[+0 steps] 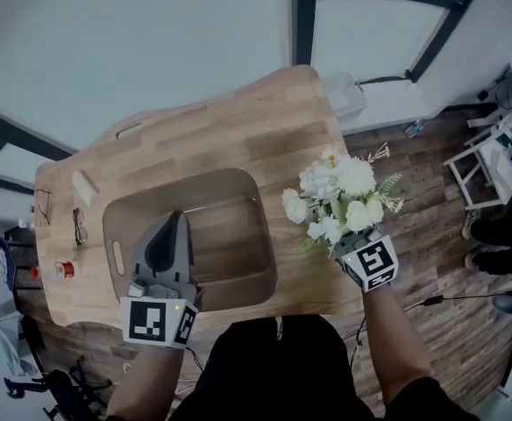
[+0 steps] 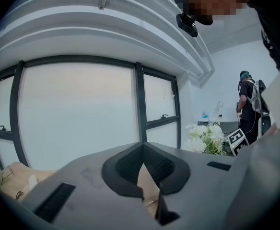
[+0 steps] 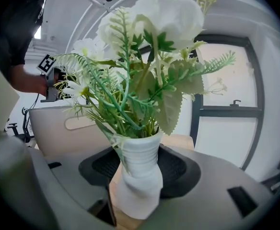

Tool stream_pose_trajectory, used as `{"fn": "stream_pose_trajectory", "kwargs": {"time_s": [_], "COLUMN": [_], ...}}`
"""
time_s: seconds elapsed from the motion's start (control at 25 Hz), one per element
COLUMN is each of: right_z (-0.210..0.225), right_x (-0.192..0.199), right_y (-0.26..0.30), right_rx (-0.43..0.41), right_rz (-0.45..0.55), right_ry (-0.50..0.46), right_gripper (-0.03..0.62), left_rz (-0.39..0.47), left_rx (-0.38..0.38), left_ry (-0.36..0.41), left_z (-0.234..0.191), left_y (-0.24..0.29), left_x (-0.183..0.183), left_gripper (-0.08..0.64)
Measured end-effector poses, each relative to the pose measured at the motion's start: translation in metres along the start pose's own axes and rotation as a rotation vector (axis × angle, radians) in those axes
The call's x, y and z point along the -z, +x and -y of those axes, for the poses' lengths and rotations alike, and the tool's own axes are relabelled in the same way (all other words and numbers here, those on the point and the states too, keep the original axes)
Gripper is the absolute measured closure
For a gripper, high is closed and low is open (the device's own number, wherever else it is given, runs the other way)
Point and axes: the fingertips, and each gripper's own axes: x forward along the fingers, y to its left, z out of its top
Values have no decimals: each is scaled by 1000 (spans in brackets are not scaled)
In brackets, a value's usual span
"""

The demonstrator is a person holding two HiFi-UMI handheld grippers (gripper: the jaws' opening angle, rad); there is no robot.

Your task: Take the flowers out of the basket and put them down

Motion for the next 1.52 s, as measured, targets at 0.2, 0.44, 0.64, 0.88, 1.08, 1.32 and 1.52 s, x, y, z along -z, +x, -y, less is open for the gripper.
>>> {"fn": "stream_pose_trajectory", "kwargs": {"time_s": [0.2, 0.44, 0.64, 0.88, 1.08, 1.32, 1.52], "right_z": [-4, -6, -3, -4, -10, -26, -23], "right_x": [5, 10, 7, -26, -56, -95, -111], "right_y": [0, -7, -34, -71, -97, -127, -148], "right_rx": [-4, 0, 46, 90, 143, 176, 260], "right_rz": [-30, -73, -65, -12, 42, 164, 200], "right_ry": [-30, 24, 83, 95, 96, 156, 115], "right_gripper": [331, 268, 265, 265, 267, 309, 543], "left_rz": [8, 50, 98, 145, 164, 166, 152], "left_rx": [-6, -1, 18, 46, 81, 125, 153], "left_ry": [3, 16, 23, 24, 25, 38, 37], "left_z": [1, 0, 0, -1, -1, 0, -1], "left_y": [-3, -10, -15, -23, -27, -34, -37], "left_x": [-6, -25, -43, -57, -61, -58, -47], "left_gripper": [555, 555, 555, 555, 555, 555, 555]}}
